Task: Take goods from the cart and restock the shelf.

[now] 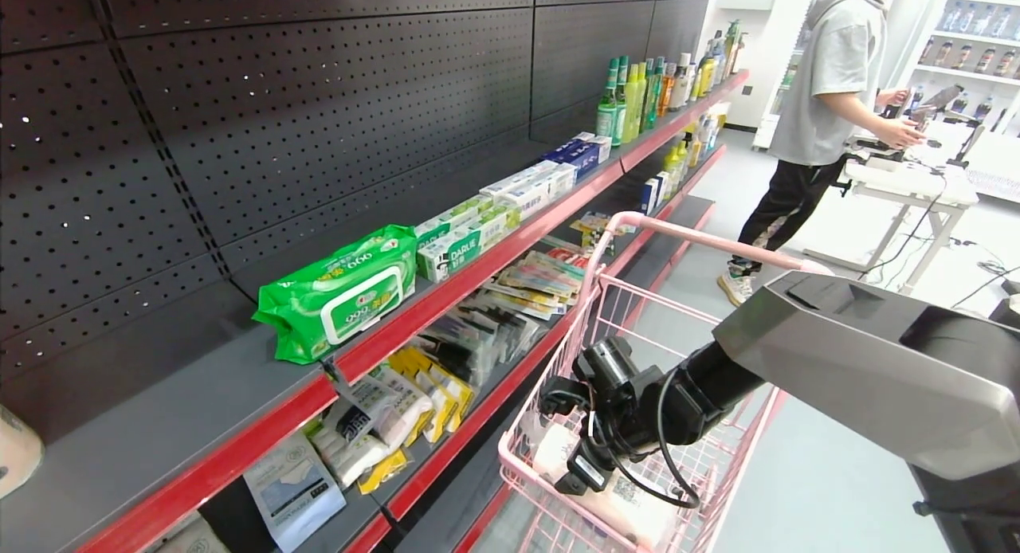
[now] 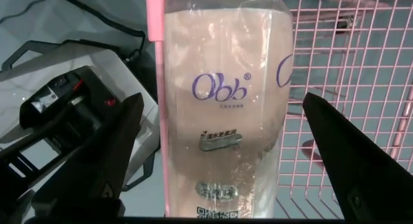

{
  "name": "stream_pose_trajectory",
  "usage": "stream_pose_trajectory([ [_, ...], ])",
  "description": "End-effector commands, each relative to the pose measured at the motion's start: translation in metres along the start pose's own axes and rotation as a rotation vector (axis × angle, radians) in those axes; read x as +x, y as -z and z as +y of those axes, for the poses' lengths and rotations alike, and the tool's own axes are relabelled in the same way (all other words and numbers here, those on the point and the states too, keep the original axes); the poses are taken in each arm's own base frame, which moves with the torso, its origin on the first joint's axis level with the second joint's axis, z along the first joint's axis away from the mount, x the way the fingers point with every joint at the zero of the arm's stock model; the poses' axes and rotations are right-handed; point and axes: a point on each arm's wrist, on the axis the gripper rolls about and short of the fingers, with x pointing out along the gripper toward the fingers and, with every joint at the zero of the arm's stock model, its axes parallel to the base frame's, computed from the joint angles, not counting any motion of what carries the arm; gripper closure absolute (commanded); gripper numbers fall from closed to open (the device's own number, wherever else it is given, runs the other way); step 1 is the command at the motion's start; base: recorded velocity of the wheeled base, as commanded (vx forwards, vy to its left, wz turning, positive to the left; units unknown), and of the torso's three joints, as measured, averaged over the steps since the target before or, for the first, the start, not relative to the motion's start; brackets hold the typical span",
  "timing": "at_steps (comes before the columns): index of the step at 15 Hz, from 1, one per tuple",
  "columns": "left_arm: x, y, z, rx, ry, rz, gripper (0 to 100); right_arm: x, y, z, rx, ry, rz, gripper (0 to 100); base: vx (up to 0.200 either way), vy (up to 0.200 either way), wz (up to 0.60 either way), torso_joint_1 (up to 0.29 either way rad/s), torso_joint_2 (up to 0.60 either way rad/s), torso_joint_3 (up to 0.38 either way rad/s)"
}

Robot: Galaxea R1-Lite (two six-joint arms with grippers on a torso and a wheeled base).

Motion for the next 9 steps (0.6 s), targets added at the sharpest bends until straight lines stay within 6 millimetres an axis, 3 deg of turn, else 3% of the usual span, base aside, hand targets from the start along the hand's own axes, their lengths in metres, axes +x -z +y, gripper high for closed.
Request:
stream_pose_trajectory([
  [1, 0.000, 0.000, 0.000, 0.000, -0.001, 0.000, 0, 0.000, 0.000, -0.001, 0.001, 0.001, -0.001, 0, 0.000, 0.000, 0.00, -0.032, 0.10, 0.051],
  [9, 0.000, 0.000, 0.000, 0.000, -0.001, 0.000, 0, 0.016, 0.004, -0.006, 0.013, -0.002, 0.015, 0, 0.000, 0.000, 0.00, -0.002, 0.01, 0.004],
])
